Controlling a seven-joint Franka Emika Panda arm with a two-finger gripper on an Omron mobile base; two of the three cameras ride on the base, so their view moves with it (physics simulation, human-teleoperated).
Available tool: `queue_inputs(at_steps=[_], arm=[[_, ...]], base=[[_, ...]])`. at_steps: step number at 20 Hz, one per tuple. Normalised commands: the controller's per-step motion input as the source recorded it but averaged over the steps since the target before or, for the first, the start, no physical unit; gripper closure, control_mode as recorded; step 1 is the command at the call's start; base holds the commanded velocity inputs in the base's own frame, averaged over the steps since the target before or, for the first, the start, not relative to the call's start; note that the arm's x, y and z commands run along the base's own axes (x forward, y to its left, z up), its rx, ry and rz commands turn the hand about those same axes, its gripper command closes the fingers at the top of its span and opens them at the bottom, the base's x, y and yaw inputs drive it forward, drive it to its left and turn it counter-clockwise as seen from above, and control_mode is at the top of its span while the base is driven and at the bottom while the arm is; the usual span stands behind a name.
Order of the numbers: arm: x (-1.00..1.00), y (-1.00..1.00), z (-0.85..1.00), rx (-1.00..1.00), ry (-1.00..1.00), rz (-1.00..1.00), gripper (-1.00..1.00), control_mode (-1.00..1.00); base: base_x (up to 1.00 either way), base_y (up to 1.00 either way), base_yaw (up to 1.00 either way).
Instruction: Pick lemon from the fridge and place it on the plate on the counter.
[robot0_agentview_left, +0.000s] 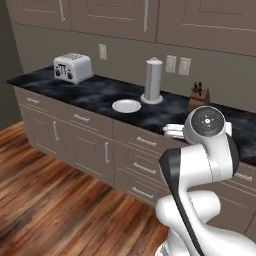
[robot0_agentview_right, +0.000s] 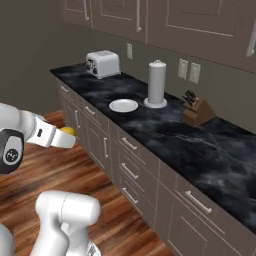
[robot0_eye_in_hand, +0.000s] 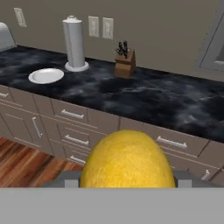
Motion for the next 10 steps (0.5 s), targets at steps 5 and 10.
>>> queue_inputs(at_steps=[5, 10], arm=[[0.0, 0.0, 0.0, 0.0, 0.0, 0.0, 1.0, 1.0], [0.0, 0.0, 0.0, 0.0, 0.0, 0.0, 1.0, 1.0]], base=[[0.75, 0.37, -0.04], [0.79, 0.33, -0.08]])
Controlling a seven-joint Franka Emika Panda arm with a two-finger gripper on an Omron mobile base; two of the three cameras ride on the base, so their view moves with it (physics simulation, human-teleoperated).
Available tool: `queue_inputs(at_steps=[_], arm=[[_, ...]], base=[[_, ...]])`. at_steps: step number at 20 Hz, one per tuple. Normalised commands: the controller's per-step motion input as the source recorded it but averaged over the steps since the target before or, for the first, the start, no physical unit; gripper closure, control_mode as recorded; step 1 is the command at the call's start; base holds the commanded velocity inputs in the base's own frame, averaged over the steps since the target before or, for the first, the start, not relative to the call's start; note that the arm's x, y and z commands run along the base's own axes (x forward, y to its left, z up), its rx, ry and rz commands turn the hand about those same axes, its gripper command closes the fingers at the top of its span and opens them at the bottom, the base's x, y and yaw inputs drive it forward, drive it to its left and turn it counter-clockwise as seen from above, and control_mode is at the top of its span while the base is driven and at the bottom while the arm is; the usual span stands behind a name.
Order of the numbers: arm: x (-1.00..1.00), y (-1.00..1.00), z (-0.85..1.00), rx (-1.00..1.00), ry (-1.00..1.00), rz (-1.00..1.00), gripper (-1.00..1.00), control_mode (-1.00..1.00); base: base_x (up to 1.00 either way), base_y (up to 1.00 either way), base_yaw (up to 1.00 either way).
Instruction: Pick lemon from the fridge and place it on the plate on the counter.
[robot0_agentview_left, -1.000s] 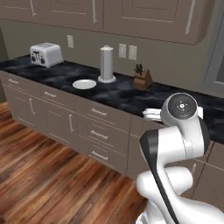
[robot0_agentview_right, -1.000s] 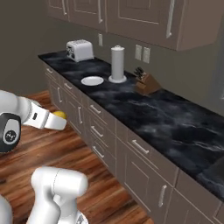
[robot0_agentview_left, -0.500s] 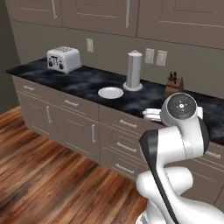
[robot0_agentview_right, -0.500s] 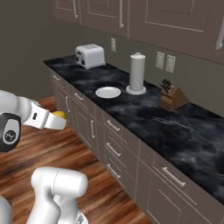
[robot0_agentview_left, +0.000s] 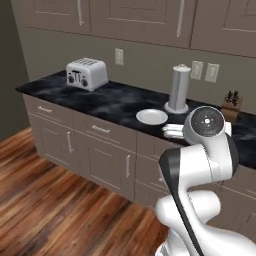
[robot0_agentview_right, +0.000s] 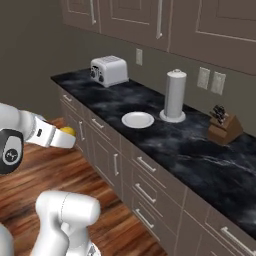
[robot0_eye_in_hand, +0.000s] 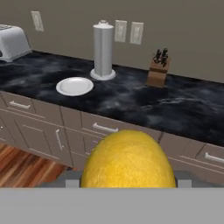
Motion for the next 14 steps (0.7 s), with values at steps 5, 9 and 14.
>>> queue_inputs(at_steps=[5, 9, 14], arm=[[0.0, 0.0, 0.0, 0.0, 0.0, 0.0, 1.0, 1.0], [0.0, 0.0, 0.0, 0.0, 0.0, 0.0, 1.0, 1.0], [0.0, 0.0, 0.0, 0.0, 0.0, 0.0, 1.0, 1.0]], base=[[0.76, 0.27, -0.13], [0.71, 0.21, -0.14], [0.69, 0.18, -0.16]])
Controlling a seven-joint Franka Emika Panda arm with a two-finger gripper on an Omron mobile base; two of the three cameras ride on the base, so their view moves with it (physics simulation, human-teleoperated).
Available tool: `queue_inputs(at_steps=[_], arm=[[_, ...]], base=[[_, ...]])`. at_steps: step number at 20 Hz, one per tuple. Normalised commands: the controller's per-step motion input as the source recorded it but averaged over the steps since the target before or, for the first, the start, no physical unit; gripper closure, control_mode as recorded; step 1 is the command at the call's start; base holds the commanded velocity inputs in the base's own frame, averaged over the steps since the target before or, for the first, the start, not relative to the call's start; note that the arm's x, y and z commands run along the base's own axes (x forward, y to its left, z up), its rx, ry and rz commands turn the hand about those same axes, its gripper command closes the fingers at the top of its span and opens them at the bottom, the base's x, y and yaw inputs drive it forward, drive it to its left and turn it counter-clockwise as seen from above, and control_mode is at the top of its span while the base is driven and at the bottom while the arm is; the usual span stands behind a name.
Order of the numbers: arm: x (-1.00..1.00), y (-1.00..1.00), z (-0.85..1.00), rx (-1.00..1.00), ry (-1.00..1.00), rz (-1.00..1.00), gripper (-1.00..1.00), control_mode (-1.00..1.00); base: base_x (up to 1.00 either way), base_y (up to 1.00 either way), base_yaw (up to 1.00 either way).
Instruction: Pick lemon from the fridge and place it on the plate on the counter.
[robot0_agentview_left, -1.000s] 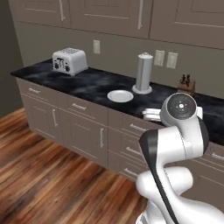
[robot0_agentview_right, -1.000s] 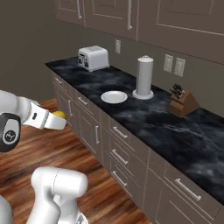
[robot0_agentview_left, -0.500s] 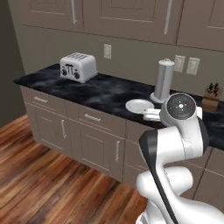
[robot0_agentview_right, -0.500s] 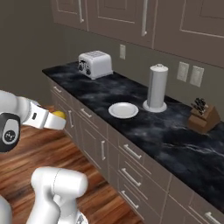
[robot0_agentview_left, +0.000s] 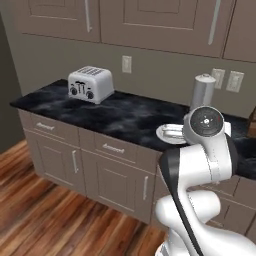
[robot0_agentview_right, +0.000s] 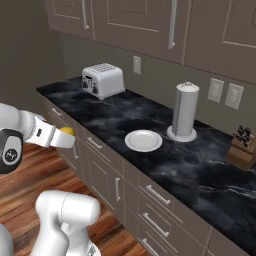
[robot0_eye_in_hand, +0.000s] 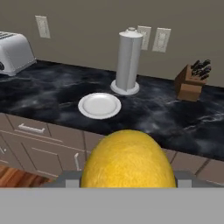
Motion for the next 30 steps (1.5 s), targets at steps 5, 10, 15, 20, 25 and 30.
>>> queue_inputs(at_steps=[5, 10, 15, 20, 25, 30], arm=[[0.0, 0.0, 0.0, 0.0, 0.0, 0.0, 1.0, 1.0], [0.0, 0.0, 0.0, 0.0, 0.0, 0.0, 1.0, 1.0], [0.0, 0.0, 0.0, 0.0, 0.0, 0.0, 1.0, 1.0], [0.0, 0.0, 0.0, 0.0, 0.0, 0.0, 1.0, 1.0], [0.0, 0.0, 0.0, 0.0, 0.0, 0.0, 1.0, 1.0], [0.0, 0.0, 0.0, 0.0, 0.0, 0.0, 1.0, 1.0]], base=[[0.64, 0.1, -0.18], [0.54, 0.0, -0.21], [0.5, 0.08, -0.22], [0.38, 0.27, -0.24], [0.36, 0.25, -0.25], [0.29, 0.17, -0.29]])
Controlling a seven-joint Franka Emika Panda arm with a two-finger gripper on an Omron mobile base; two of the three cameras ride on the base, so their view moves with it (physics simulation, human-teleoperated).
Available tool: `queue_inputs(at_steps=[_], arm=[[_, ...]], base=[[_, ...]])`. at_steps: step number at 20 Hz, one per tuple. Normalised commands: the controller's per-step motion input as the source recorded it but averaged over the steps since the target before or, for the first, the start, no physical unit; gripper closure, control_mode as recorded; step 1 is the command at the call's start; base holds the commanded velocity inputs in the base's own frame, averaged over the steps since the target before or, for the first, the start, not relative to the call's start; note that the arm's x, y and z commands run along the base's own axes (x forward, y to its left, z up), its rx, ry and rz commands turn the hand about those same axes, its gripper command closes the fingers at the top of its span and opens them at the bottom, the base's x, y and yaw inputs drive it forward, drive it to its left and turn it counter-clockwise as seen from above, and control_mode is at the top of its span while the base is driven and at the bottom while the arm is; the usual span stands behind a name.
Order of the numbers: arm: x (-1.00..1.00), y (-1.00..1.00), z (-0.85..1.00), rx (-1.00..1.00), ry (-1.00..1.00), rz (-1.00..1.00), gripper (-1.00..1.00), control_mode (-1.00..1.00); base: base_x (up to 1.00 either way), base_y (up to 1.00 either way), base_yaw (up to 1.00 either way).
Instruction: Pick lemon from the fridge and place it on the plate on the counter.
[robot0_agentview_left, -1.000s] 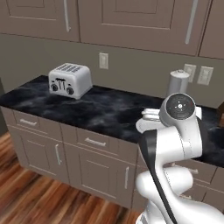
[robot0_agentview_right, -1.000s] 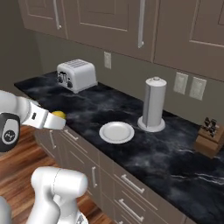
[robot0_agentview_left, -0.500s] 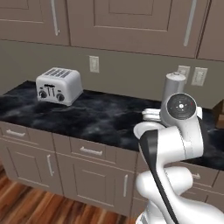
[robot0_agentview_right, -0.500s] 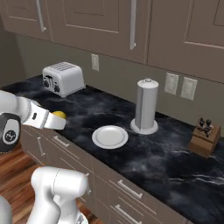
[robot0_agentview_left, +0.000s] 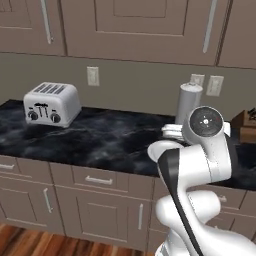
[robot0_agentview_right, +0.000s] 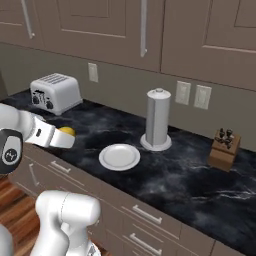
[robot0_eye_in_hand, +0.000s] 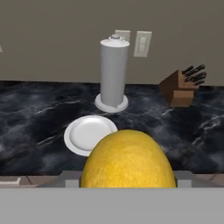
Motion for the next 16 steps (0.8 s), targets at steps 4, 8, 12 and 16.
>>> queue_inputs(at_steps=[4, 8, 12, 16], arm=[[0.0, 0.0, 0.0, 0.0, 0.0, 0.0, 1.0, 1.0], [0.0, 0.0, 0.0, 0.0, 0.0, 0.0, 1.0, 1.0], [0.0, 0.0, 0.0, 0.0, 0.0, 0.0, 1.0, 1.0], [0.0, 0.0, 0.0, 0.0, 0.0, 0.0, 1.0, 1.0]], base=[[0.29, 0.21, -0.31], [0.45, 0.33, -0.26], [0.48, 0.26, -0.2], [0.42, 0.16, -0.18]])
